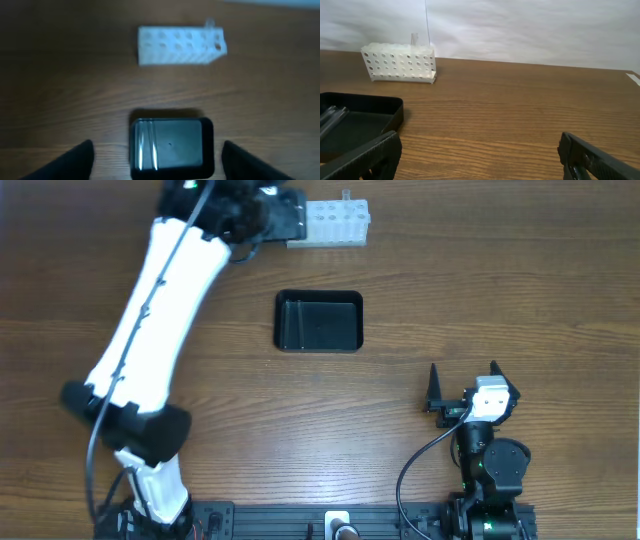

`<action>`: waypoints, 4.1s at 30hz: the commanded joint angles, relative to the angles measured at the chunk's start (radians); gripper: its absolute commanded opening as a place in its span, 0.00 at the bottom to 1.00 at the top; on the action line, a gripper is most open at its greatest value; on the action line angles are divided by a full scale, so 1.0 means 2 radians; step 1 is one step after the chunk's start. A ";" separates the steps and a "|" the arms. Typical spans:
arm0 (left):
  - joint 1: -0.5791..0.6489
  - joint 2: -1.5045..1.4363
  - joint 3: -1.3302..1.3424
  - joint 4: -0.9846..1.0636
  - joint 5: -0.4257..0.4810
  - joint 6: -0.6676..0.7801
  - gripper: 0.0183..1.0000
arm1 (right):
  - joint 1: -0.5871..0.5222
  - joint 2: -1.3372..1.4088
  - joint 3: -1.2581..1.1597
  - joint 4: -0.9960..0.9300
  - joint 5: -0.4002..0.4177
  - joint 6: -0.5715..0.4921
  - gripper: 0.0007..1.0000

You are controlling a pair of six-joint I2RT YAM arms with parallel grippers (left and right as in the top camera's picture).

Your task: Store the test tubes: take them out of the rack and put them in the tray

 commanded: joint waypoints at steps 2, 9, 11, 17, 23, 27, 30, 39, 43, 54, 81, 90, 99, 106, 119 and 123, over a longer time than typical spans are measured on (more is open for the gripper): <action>0.014 -0.079 -0.043 0.005 -0.021 0.000 1.00 | -0.003 -0.005 -0.003 -0.002 0.005 0.003 0.99; 0.013 -0.202 -0.217 0.088 -0.050 0.000 1.00 | -0.003 -0.005 -0.003 -0.002 0.005 0.003 0.99; 0.013 -0.241 -0.276 0.096 -0.055 0.000 1.00 | -0.003 -0.005 -0.003 -0.002 0.005 0.003 0.99; 0.018 -0.339 -0.423 0.146 -0.056 0.002 1.00 | -0.003 -0.005 -0.003 -0.002 0.005 0.003 0.99; 0.044 -0.436 -0.563 0.273 -0.044 0.002 1.00 | -0.003 -0.005 -0.003 -0.002 0.005 0.003 0.99; 0.083 -0.510 -0.663 0.372 -0.014 0.002 1.00 | -0.003 -0.005 -0.003 -0.002 0.005 0.003 0.99; 0.110 -0.566 -0.734 0.441 -0.006 0.002 1.00 | -0.003 -0.005 -0.003 -0.002 0.005 0.003 0.99; 0.173 -0.717 -0.922 0.625 -0.003 0.002 1.00 | -0.003 -0.005 -0.003 -0.002 0.005 0.003 0.99; 0.203 -0.770 -0.997 0.705 0.014 0.005 1.00 | -0.003 -0.005 -0.003 -0.002 0.005 0.003 0.99; 0.242 -0.894 -1.137 0.780 0.036 0.054 1.00 | -0.003 -0.005 -0.003 -0.002 0.005 0.003 0.99; 0.208 -0.978 -1.147 0.609 0.038 0.172 1.00 | -0.003 -0.005 -0.003 -0.002 0.005 0.003 0.99; 0.205 -0.978 -1.147 0.609 0.038 0.172 1.00 | -0.003 -0.005 -0.003 -0.002 0.005 0.003 0.99; 0.205 -0.977 -1.147 0.609 0.038 0.172 1.00 | -0.003 -0.005 -0.003 -0.002 0.005 0.003 0.99; 0.205 -0.977 -1.147 0.609 0.038 0.172 1.00 | -0.003 -0.005 -0.003 -0.002 0.005 0.003 0.99; 0.205 -0.977 -1.147 0.609 0.038 0.172 1.00 | -0.003 -0.005 -0.003 -0.002 0.005 0.003 0.99; 0.205 -0.977 -1.147 0.609 0.038 0.172 1.00 | -0.003 -0.005 -0.003 -0.002 0.005 0.003 0.99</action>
